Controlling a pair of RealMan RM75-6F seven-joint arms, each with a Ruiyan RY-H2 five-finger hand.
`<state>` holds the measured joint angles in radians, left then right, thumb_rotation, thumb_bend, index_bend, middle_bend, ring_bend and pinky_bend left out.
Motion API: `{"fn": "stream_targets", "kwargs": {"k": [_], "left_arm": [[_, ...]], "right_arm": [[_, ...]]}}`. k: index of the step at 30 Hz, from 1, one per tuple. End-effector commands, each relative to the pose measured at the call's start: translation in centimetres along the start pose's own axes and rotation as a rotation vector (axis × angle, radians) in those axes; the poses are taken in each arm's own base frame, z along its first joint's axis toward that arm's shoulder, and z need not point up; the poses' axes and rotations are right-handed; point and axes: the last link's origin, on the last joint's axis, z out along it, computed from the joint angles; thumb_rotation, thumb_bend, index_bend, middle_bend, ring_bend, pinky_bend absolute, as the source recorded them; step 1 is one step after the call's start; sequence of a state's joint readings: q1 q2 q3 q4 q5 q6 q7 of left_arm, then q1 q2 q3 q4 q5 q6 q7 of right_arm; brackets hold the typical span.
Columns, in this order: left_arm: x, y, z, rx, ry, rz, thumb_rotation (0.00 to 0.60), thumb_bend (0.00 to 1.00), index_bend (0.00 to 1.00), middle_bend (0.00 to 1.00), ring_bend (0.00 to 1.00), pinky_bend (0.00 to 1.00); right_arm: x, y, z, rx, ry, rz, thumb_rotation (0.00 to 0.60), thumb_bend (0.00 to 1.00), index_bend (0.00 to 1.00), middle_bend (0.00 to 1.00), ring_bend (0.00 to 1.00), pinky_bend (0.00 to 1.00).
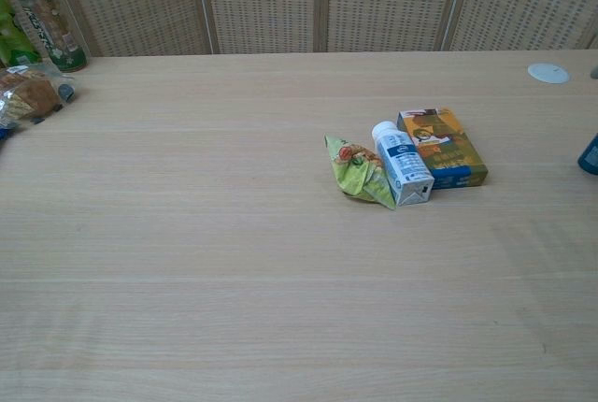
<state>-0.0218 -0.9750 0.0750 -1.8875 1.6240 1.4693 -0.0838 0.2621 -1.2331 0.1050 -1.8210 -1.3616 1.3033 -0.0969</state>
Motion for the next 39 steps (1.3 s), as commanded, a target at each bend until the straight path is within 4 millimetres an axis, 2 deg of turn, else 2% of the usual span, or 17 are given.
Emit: {"fn": "stream_targets", "kwargs": {"k": [1, 10, 16, 19, 24, 32, 39], "left_arm": [[-0.2, 0.1, 0.3, -0.002, -0.003, -0.003, 0.600, 0.35, 0.06, 0.07, 0.00, 0.00], [0.0, 0.1, 0.4, -0.003, 0.008, -0.003, 0.600, 0.35, 0.06, 0.07, 0.00, 0.00], [0.3, 0.2, 0.6, -0.020, 0.008, 0.000, 0.600, 0.35, 0.06, 0.07, 0.00, 0.00], [0.4, 0.2, 0.6, -0.025, 0.005, 0.001, 0.600, 0.35, 0.06, 0.07, 0.00, 0.00], [0.4, 0.2, 0.5, -0.030, 0.002, -0.002, 0.600, 0.35, 0.06, 0.07, 0.00, 0.00], [0.5, 0.2, 0.5, -0.041, 0.003, 0.001, 0.600, 0.35, 0.06, 0.07, 0.00, 0.00], [0.6, -0.3, 0.2, -0.029, 0.002, -0.003, 0.600, 0.35, 0.06, 0.07, 0.00, 0.00]], "right_arm": [[0.1, -0.1, 0.1, 0.000, 0.000, 0.002, 0.600, 0.00, 0.00, 0.23, 0.00, 0.12], [0.3, -0.4, 0.4, 0.013, -0.007, 0.025, 0.600, 0.00, 0.00, 0.23, 0.00, 0.11], [-0.7, -1.1, 0.9, 0.034, -0.063, 0.043, 0.600, 0.00, 0.00, 0.22, 0.00, 0.11], [-1.2, -1.9, 1.6, 0.068, -0.105, 0.042, 0.600, 0.00, 0.00, 0.22, 0.00, 0.11], [-2.4, -3.6, 2.9, 0.118, -0.182, 0.051, 0.600, 0.00, 0.00, 0.23, 0.01, 0.22], [-5.1, -6.2, 5.7, 0.154, -0.205, 0.066, 0.600, 0.00, 0.00, 0.23, 0.03, 0.31], [-7.3, -7.9, 6.9, 0.166, -0.250, 0.072, 0.600, 0.00, 0.00, 0.23, 0.03, 0.32]]}}
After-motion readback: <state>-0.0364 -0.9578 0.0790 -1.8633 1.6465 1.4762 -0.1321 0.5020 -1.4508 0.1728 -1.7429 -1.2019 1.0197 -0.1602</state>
